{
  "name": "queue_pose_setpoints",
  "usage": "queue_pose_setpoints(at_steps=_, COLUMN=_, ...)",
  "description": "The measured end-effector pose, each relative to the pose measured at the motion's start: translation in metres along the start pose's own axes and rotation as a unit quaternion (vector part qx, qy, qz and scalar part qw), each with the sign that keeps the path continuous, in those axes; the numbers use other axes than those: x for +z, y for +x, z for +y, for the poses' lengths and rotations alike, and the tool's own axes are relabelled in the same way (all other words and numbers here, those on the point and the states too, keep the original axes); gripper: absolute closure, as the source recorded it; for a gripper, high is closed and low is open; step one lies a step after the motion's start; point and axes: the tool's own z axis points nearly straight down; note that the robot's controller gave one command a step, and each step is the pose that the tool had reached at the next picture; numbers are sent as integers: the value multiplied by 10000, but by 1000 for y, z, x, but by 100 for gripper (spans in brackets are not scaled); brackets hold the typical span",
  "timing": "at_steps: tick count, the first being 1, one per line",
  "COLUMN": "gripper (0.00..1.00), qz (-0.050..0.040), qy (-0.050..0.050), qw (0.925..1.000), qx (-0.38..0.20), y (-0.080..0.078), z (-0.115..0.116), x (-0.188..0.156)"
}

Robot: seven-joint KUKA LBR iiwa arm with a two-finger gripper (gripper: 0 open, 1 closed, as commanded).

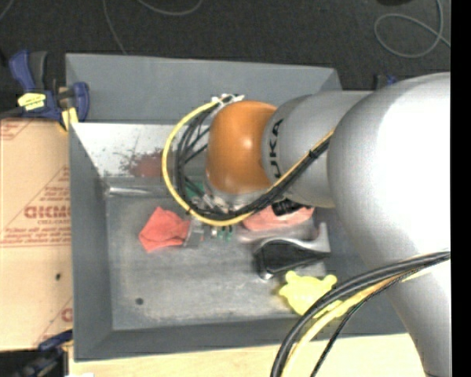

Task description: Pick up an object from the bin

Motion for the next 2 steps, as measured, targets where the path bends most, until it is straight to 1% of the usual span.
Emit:
queue_pose_setpoints(at_steps=1, gripper=100, qz=13, qy=4, qw=10000, qx=1, y=1, z=0, x=-3)
queue_pose_setpoints(at_steps=2, gripper=100, qz=55, qy=17, qw=10000, qx=3, y=3, z=-1, x=-21)
